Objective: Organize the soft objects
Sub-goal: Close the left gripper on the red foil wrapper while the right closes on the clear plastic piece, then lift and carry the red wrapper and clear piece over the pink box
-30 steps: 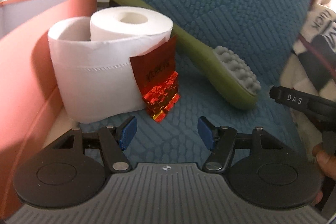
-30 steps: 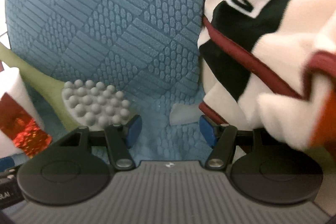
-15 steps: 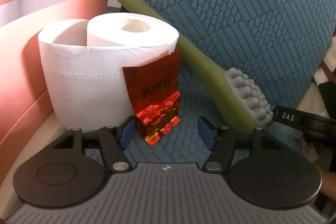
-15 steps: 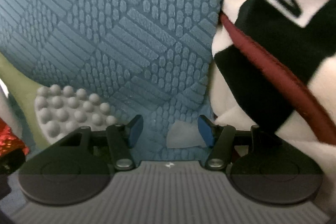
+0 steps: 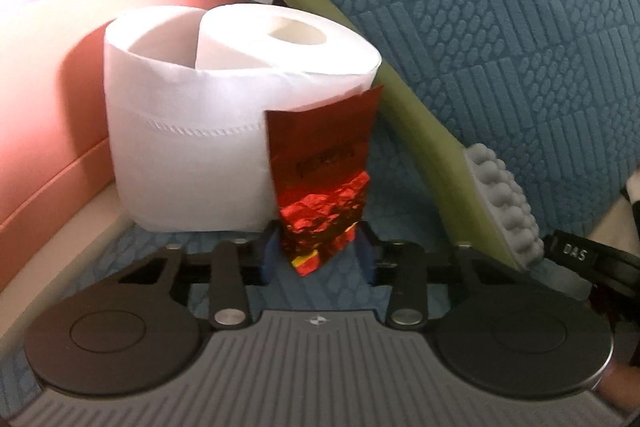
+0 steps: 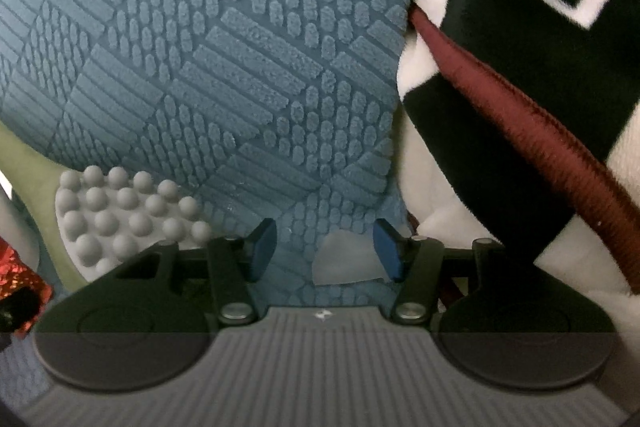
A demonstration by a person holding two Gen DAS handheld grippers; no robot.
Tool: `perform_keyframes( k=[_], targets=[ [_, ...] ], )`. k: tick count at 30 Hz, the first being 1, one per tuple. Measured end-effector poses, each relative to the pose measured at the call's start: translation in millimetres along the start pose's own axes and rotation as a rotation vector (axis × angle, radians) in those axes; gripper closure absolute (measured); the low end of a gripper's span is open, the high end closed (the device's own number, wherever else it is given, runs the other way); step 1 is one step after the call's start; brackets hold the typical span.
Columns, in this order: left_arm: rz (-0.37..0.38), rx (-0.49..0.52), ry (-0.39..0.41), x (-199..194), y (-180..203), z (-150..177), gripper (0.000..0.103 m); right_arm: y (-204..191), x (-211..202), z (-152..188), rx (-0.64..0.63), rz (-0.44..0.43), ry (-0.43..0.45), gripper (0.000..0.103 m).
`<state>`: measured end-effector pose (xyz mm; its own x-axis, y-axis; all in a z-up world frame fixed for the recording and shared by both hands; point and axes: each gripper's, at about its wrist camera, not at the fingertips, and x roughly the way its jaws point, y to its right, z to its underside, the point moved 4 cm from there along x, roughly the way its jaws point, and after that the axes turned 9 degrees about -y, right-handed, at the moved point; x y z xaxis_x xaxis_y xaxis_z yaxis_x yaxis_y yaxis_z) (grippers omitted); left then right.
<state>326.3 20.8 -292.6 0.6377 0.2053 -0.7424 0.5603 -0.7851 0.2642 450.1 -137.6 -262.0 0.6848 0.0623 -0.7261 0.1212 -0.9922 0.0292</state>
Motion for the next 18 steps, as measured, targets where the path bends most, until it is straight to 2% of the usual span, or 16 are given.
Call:
perform_keyframes(
  k=[4, 8, 14, 16, 18],
  targets=[
    [0.03, -0.01, -0.016, 2, -7, -4, 0.072, 6, 1, 2, 0.018, -0.006, -0.01, 0.049],
    [0.054, -0.006, -0.026, 2, -12, -6, 0.073, 9, 7, 7, -0.028, 0.069, -0.051, 0.052],
    [0.071, 0.029, -0.029, -2, -15, -17, 0.074, 6, 13, 11, -0.088, 0.116, -0.06, 0.078],
    [0.081, 0.034, -0.036, -4, -16, -19, 0.074, 8, 15, 11, -0.091, 0.125, -0.064, 0.089],
    [0.089, 0.041, -0.039, -7, -17, -19, 0.074, 9, 16, 11, -0.093, 0.137, -0.067, 0.09]
  ],
)
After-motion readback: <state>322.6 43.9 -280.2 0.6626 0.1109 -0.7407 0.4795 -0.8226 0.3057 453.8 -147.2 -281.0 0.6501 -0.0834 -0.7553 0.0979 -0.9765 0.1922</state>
